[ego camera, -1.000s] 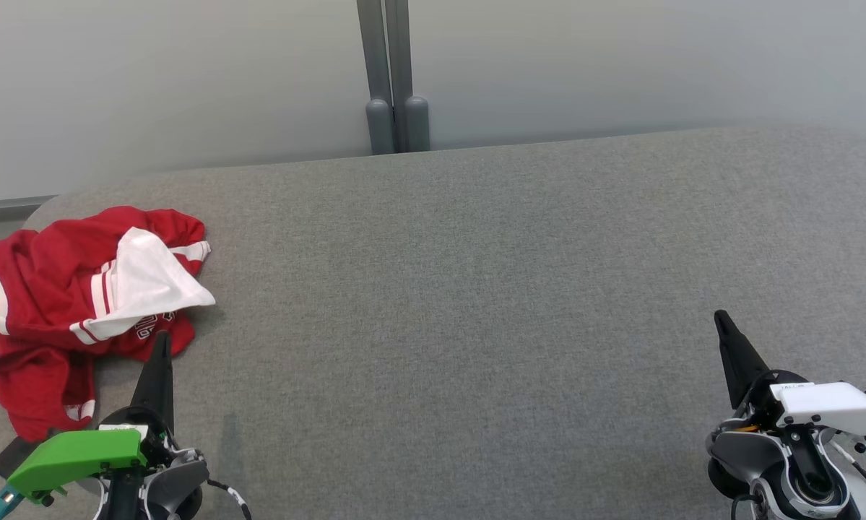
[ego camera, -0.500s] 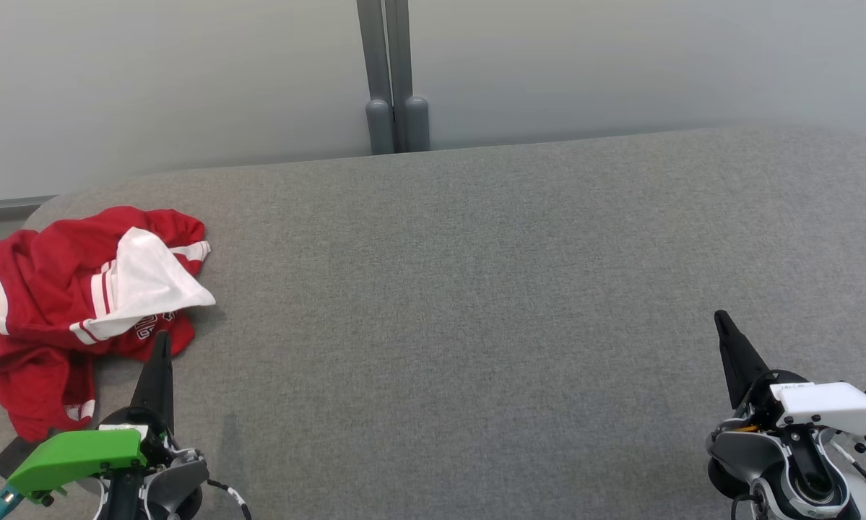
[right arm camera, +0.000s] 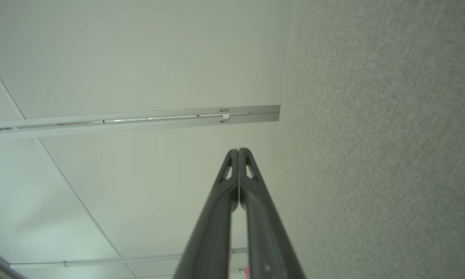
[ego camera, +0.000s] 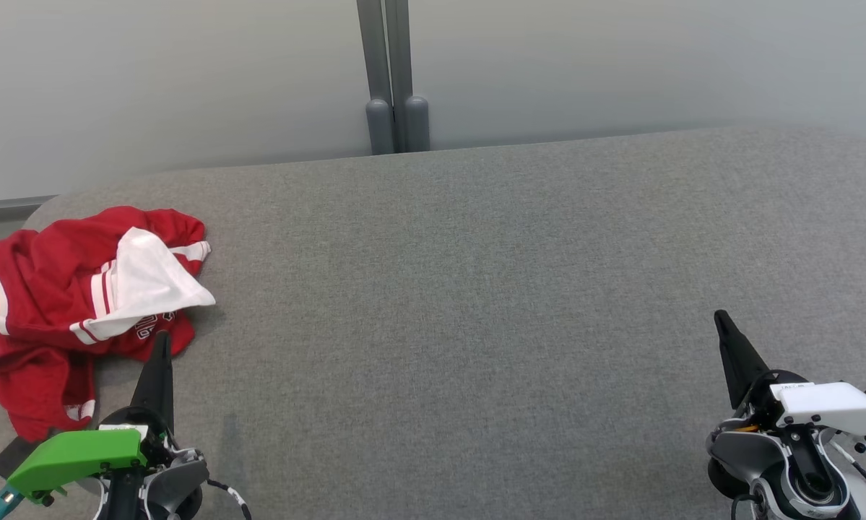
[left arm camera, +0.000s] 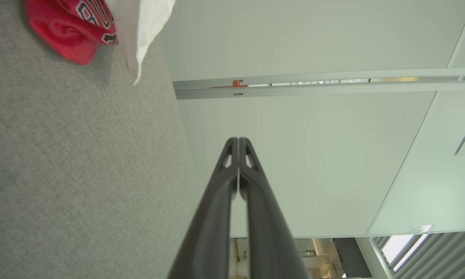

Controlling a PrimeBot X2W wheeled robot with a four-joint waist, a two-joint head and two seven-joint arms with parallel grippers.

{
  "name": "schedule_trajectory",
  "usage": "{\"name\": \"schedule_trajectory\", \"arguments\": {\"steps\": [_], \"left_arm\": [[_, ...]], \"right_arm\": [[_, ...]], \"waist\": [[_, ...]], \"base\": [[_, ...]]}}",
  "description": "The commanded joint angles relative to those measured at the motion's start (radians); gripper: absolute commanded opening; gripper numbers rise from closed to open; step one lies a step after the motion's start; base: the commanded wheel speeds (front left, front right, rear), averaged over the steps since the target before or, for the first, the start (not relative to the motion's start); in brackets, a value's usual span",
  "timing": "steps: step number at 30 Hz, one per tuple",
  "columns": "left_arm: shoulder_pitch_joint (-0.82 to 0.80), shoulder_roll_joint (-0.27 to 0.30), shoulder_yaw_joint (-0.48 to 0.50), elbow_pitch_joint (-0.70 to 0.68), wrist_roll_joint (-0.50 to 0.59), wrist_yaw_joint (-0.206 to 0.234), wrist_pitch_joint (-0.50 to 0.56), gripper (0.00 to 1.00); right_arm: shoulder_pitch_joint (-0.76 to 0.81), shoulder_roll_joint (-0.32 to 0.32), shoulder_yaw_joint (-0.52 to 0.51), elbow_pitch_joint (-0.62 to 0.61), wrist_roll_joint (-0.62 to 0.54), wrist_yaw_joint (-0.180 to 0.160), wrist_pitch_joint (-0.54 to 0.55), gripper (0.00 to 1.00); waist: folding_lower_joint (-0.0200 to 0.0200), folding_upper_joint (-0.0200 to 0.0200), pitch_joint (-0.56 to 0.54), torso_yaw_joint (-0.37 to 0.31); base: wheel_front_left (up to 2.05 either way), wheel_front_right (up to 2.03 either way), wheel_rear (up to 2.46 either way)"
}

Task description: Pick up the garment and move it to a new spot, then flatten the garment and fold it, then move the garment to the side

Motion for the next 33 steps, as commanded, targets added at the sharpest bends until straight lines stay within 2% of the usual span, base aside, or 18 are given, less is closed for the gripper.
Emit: {"name": "schedule_trajectory", "arguments": {"steps": [1, 10, 11, 15, 33], "left_arm": [[-0.012, 0.001, 0.002, -0.001, 0.0, -0.005, 0.003, 0.0], [-0.012, 0.001, 0.002, -0.001, 0.0, -0.005, 0.003, 0.0], [0.0, 0.0, 0.0, 0.0, 0.0, 0.0, 0.0, 1.0], [0.024, -0.007, -0.003, 0.031, 0.0, 0.002, -0.002, 1.0], [0.013, -0.005, -0.023, -0.014, 0.048, 0.001, -0.088, 1.0]], "right_arm": [[0.009, -0.001, 0.0, -0.005, -0.003, 0.001, 0.002, 0.0], [0.009, -0.001, 0.0, -0.005, -0.004, 0.001, 0.002, 0.0], [0.0, 0.0, 0.0, 0.0, 0.0, 0.0, 0.0, 1.0], [0.019, 0.008, 0.002, 0.03, 0.0, 0.0, -0.001, 1.0], [-0.005, 0.005, 0.055, -0.026, 0.045, 0.0, -0.088, 1.0]], "waist": [[0.0, 0.0, 0.0, 0.0], [0.0, 0.0, 0.0, 0.0], [0.0, 0.0, 0.0, 0.0], [0.0, 0.0, 0.0, 0.0], [0.0, 0.0, 0.003, 0.001]], "base": [[0.0, 0.0, 0.0], [0.0, 0.0, 0.0], [0.0, 0.0, 0.0], [0.0, 0.0, 0.0], [0.0, 0.0, 0.0]]}}
